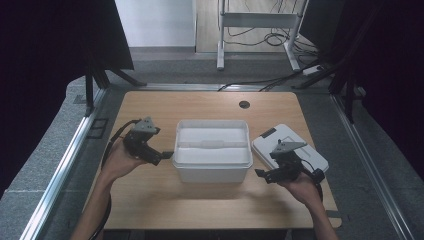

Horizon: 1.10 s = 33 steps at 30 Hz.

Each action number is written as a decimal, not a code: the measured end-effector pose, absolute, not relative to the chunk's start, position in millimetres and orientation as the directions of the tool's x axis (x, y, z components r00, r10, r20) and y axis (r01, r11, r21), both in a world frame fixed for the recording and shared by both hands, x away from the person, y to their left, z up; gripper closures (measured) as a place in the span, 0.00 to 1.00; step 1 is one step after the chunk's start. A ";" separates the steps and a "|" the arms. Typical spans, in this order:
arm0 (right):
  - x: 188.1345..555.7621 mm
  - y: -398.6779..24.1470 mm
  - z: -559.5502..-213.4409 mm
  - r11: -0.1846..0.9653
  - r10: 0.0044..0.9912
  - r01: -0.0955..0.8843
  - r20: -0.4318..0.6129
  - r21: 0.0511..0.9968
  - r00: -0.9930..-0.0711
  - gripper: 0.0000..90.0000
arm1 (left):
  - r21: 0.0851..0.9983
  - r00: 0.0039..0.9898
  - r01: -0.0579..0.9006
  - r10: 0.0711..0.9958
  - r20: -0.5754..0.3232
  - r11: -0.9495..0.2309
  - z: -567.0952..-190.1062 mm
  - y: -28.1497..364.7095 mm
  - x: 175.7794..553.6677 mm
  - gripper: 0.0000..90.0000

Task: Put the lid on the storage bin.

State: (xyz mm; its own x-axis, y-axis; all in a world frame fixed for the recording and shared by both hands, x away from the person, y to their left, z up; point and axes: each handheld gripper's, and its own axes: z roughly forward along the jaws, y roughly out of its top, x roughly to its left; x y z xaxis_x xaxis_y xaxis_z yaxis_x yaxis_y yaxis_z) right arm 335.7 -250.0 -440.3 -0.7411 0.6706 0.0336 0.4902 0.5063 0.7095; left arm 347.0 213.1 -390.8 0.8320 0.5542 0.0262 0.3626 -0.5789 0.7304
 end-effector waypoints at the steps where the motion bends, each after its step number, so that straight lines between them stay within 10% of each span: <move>1: 338.5 -251.0 -437.9 0.510 0.673 0.488 0.025 0.709 -0.740 0.13 | 0.727 0.830 0.366 0.557 0.027 -0.581 -394.2 215.8 343.7 0.00; 18: 386.9 -287.6 -431.9 0.510 0.773 0.564 -0.058 0.649 -0.632 0.17 | 0.743 0.786 0.415 0.618 -0.002 -0.525 -468.2 227.8 289.9 0.00; 33: 399.1 -302.4 -448.9 0.576 0.790 0.608 -0.182 0.546 -0.585 0.89 | 0.683 0.775 0.468 0.632 -0.013 -0.561 -519.8 214.2 274.8 0.00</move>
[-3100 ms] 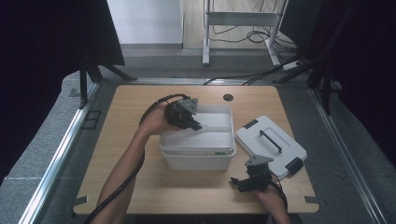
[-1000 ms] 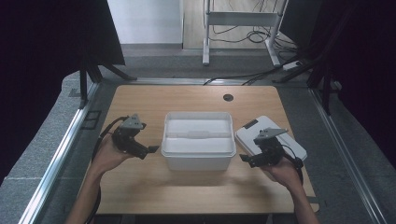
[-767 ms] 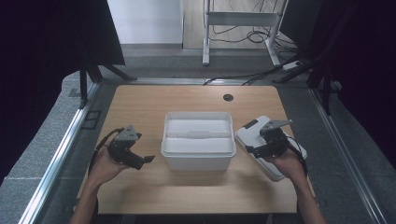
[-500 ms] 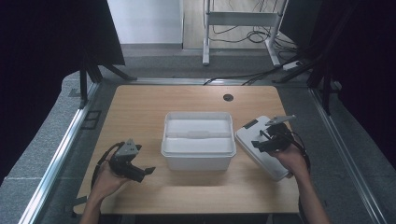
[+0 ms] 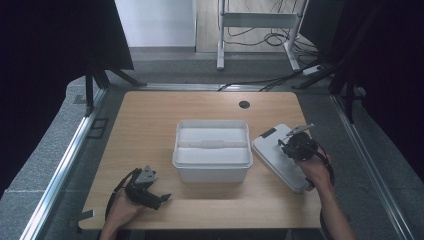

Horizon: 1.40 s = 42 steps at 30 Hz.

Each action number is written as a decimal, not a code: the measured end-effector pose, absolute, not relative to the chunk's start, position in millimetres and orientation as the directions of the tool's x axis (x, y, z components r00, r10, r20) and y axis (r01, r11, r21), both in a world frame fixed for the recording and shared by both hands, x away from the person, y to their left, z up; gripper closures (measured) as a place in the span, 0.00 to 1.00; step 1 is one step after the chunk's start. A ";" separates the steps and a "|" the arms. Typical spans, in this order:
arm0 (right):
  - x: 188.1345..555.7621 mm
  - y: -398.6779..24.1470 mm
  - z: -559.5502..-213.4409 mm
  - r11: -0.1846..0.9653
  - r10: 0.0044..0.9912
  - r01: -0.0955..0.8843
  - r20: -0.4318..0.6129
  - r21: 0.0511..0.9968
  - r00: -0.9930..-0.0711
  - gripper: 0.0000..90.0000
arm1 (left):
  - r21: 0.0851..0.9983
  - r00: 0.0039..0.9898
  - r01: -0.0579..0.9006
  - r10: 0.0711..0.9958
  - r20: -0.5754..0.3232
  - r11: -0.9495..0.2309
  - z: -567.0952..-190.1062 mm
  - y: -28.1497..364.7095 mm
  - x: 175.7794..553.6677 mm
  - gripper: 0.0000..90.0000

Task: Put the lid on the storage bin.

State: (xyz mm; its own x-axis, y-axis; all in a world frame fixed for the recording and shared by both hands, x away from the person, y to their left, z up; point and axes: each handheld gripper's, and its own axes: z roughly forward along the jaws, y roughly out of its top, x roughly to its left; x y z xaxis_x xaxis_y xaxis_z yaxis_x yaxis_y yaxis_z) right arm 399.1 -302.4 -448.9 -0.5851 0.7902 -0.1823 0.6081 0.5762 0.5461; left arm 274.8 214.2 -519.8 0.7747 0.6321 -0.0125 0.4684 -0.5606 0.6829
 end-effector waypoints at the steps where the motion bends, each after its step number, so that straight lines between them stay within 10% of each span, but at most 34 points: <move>1: 399.5 -302.8 -448.4 0.576 0.792 0.611 -0.185 0.543 -0.582 0.91 | 0.671 0.775 0.477 0.631 -0.017 -0.568 -521.7 213.0 274.9 0.00; 42: 379.9 -307.0 -284.6 0.738 0.471 0.279 -0.173 0.614 -0.865 0.94 | 0.672 0.767 0.494 0.640 -0.038 -0.552 -522.1 212.9 273.7 0.02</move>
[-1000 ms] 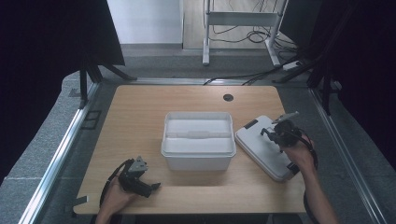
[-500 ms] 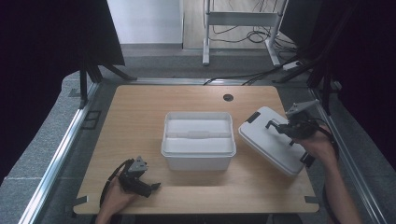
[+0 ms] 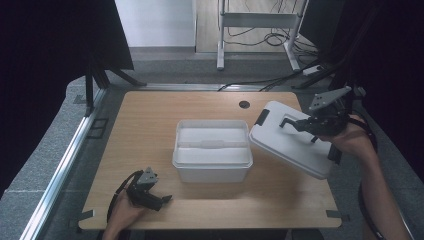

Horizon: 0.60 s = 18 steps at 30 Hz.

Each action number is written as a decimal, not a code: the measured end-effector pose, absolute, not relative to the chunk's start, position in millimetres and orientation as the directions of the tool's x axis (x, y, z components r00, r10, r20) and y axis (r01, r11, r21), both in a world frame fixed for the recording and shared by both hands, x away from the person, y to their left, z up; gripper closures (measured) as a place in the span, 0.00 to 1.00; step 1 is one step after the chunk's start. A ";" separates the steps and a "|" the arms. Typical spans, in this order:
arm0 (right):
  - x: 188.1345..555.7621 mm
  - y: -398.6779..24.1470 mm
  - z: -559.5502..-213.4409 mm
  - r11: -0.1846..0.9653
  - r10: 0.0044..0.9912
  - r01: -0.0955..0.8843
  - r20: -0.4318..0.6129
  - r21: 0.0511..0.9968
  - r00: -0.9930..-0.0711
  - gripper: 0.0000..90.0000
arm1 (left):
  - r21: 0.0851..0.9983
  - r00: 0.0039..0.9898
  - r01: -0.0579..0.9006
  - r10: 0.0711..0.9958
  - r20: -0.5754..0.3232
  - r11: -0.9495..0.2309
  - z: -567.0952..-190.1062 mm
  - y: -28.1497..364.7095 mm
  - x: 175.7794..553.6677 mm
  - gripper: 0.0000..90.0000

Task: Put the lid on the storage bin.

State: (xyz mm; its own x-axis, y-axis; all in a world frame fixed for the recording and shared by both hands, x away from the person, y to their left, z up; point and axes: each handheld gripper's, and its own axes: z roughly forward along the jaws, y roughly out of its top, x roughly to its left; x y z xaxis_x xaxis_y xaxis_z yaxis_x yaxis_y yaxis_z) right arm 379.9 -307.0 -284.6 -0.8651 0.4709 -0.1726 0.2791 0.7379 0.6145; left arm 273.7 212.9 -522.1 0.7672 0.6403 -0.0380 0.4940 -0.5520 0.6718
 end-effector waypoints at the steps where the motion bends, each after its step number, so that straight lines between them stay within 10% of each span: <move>1: 380.8 -301.7 -282.5 0.744 0.455 0.265 -0.174 0.614 -0.873 0.94 | 0.671 0.768 0.493 0.639 -0.038 -0.553 -522.1 212.9 273.8 0.02; 18: 402.0 -179.9 -282.8 0.787 0.166 0.027 -0.169 0.617 -0.971 0.94 | 0.666 0.786 0.480 0.617 -0.037 -0.571 -522.2 211.9 273.5 0.00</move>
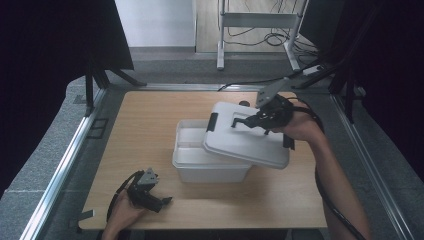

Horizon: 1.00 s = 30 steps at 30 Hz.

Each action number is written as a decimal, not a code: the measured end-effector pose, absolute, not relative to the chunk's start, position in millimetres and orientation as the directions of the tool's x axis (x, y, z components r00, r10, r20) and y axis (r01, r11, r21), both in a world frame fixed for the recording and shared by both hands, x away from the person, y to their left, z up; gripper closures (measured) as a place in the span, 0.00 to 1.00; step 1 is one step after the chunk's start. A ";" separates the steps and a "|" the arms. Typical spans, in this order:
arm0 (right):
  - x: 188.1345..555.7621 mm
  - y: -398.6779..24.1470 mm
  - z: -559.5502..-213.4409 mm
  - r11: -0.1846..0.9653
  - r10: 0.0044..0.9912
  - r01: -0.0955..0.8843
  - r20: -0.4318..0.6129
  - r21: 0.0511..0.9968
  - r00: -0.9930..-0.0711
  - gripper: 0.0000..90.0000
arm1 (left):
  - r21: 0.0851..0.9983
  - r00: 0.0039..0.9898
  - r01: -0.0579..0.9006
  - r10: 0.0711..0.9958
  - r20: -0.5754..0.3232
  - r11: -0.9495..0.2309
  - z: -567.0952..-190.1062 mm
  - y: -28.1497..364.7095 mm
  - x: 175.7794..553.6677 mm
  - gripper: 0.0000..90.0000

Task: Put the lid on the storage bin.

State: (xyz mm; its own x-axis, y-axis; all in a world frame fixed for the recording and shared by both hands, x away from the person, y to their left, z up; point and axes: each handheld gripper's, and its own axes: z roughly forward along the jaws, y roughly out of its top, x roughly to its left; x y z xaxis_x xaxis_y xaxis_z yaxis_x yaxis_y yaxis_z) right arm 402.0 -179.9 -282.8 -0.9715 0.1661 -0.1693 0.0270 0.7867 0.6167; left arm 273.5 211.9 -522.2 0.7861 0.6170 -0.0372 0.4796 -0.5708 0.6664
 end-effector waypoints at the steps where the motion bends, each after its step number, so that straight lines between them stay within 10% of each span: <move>1: 402.8 -171.8 -283.4 0.788 0.148 0.012 -0.170 0.616 -0.974 0.94 | 0.666 0.786 0.480 0.617 -0.037 -0.571 -522.2 211.9 273.5 0.00; 13: 415.8 -88.1 -305.5 0.797 -0.038 -0.106 -0.127 0.594 -0.991 0.93 | 0.666 0.788 0.479 0.615 -0.037 -0.572 -522.2 211.9 273.4 0.00; 27: 418.5 -75.1 -334.8 0.828 -0.030 -0.091 -0.119 0.553 -0.992 0.92 | 0.667 0.788 0.478 0.615 -0.037 -0.572 -522.3 211.8 273.3 0.00; 30: 416.7 -73.7 -337.8 0.842 -0.019 -0.089 -0.135 0.532 -0.991 0.74 | 0.667 0.788 0.478 0.615 -0.037 -0.572 -522.3 211.8 273.3 0.00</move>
State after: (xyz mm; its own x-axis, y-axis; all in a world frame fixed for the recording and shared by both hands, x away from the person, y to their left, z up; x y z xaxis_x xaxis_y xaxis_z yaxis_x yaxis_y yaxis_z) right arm 416.7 -73.7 -337.8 -0.9906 -0.0189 -0.1351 -0.0887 0.8418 0.5324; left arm 273.3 211.8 -522.3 0.7879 0.6147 -0.0368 0.4776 -0.5723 0.6666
